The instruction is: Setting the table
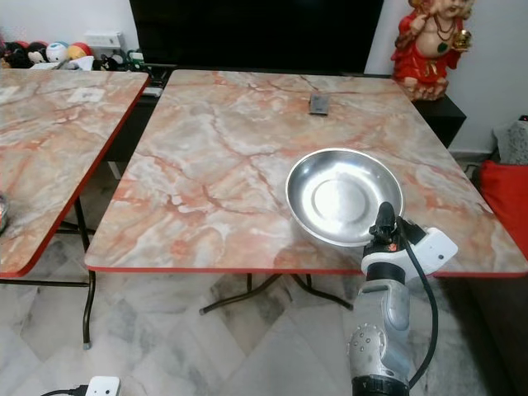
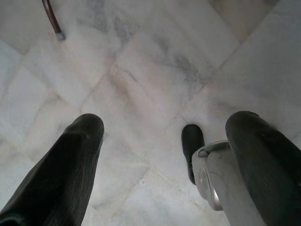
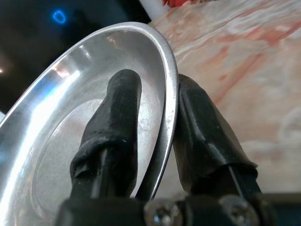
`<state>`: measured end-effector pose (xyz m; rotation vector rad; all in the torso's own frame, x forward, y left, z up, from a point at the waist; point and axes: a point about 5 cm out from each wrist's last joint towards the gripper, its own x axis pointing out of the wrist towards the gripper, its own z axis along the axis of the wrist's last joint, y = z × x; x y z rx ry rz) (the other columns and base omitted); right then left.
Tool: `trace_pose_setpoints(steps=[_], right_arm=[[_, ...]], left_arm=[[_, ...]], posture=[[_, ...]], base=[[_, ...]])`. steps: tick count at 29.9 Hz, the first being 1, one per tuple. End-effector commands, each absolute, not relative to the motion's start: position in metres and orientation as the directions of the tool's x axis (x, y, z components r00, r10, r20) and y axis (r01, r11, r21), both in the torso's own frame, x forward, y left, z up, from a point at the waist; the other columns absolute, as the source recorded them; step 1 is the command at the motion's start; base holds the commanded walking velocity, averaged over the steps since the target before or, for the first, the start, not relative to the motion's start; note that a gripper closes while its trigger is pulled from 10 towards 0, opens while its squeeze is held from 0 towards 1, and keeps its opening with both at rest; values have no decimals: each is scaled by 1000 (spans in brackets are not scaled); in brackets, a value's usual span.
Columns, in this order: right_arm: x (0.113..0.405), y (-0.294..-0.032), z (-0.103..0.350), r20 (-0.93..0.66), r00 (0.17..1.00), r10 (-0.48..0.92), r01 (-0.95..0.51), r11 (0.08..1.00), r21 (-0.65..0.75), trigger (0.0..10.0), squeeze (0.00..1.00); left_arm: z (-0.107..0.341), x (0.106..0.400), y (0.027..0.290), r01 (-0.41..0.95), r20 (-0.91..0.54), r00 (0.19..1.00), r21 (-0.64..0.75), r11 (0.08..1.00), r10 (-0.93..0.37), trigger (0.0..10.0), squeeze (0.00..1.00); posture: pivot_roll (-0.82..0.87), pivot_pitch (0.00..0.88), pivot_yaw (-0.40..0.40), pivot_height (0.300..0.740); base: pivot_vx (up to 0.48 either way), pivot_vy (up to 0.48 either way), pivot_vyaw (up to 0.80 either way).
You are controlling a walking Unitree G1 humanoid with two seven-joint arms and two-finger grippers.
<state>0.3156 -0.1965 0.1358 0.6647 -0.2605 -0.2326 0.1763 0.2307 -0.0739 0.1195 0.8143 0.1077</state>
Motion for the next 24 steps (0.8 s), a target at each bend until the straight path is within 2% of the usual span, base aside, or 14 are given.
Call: trace_pose_setpoints(steps=[1, 8, 14, 24], right_arm=[[316, -197, 137, 168, 938, -303, 132, 762, 633, 10000, 0], [317, -197, 136, 162, 939, -305, 137, 759, 637, 10000, 0], [317, -196, 135, 154, 940, -305, 141, 757, 638, 10000, 0], [317, -200, 133, 137, 930, -341, 184, 756, 628, 10000, 0]], left_arm=[[-79, 167, 230, -54, -744, 652, 145, 988, 145, 10000, 0], [-80, 166, 230, -51, -748, 649, 143, 988, 142, 10000, 0], [-80, 165, 230, -51, -751, 646, 138, 989, 138, 10000, 0], [-81, 164, 231, -50, -754, 642, 141, 989, 140, 10000, 0]], posture=[[29, 108, -63, 740], [31, 111, -64, 740], [32, 113, -63, 740], [33, 117, -64, 740]], base=[[405, 0, 0], [427, 0, -118], [0, 0, -677], [0, 0, 0]])
